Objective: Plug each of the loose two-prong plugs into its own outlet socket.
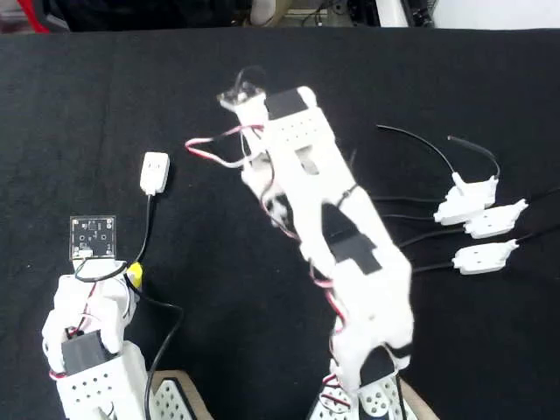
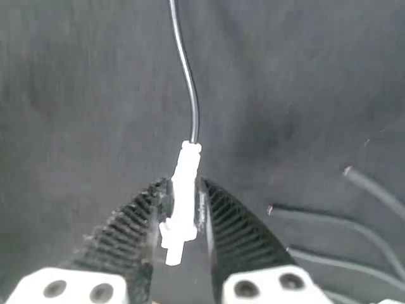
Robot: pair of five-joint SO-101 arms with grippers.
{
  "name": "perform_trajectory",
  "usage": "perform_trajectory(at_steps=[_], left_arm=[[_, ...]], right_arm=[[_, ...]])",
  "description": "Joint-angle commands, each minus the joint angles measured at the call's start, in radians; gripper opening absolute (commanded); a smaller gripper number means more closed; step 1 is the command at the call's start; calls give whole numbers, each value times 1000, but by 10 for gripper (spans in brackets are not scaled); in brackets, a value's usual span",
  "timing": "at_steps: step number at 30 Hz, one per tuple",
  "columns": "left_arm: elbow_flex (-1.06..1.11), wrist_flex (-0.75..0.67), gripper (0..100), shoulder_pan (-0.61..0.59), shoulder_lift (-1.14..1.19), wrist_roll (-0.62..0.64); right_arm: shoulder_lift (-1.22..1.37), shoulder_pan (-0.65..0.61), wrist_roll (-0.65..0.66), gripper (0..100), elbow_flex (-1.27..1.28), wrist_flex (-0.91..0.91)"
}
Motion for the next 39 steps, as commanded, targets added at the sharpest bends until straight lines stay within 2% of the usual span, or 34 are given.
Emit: perform_trajectory(at_steps=[1, 5, 9, 13, 23, 27, 39], left_arm=[[-8, -18, 242, -1, -5, -12], [-8, -18, 242, -1, -5, -12], [-8, -17, 242, -1, -5, -12], [-8, -17, 242, -2, -5, -12], [-8, -20, 242, -5, -5, -14], [-8, -20, 242, -7, -5, -14], [-8, -21, 242, -8, -5, -14]], right_arm=[[-174, -9, 31, 12, 306, -106], [-226, -66, 32, 14, 507, -183], [-206, -129, 37, 16, 538, -187], [-117, -173, 68, 16, 490, -146], [194, -172, 68, 18, 177, 91], [263, -178, 68, 57, 128, 100], [320, -195, 71, 56, 157, 104]])
